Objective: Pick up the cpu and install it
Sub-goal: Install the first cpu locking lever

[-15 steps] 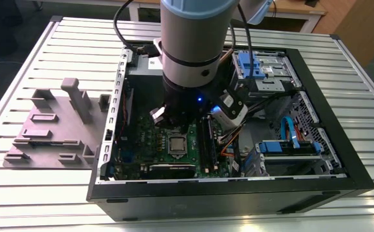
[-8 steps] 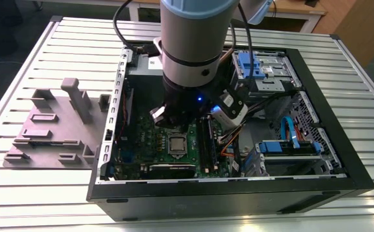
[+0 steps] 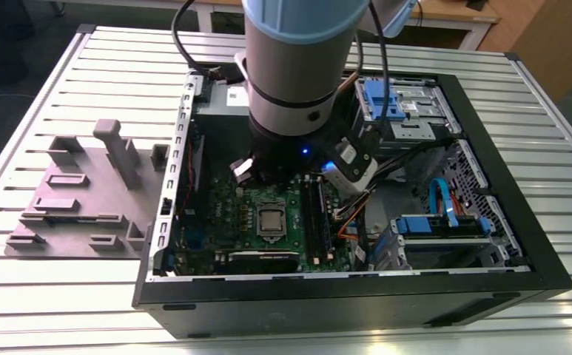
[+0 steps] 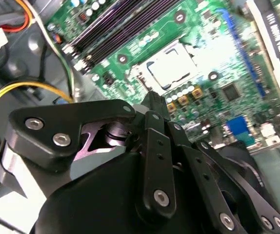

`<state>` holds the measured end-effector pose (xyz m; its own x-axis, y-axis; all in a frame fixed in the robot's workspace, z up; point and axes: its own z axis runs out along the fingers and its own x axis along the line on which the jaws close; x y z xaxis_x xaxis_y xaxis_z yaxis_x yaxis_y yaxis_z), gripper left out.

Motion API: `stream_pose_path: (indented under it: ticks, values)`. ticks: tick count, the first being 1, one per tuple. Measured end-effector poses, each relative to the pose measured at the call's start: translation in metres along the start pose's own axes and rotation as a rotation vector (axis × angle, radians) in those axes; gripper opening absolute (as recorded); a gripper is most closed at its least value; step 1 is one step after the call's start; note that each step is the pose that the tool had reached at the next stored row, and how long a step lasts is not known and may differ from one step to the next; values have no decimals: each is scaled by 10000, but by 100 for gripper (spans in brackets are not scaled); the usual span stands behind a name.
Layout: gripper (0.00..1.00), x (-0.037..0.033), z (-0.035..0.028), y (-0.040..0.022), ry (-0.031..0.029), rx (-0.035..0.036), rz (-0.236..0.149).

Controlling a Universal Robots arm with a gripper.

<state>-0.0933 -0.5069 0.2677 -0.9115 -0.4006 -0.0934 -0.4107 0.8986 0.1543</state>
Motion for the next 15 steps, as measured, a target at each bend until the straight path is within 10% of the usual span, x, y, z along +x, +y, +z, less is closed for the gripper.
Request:
stream_pose_path:
  ticks: [4,15]
  values:
    - [10,0,0,0,-220,-419,0]
    - [10,-3,65,9,-294,-535,-4]
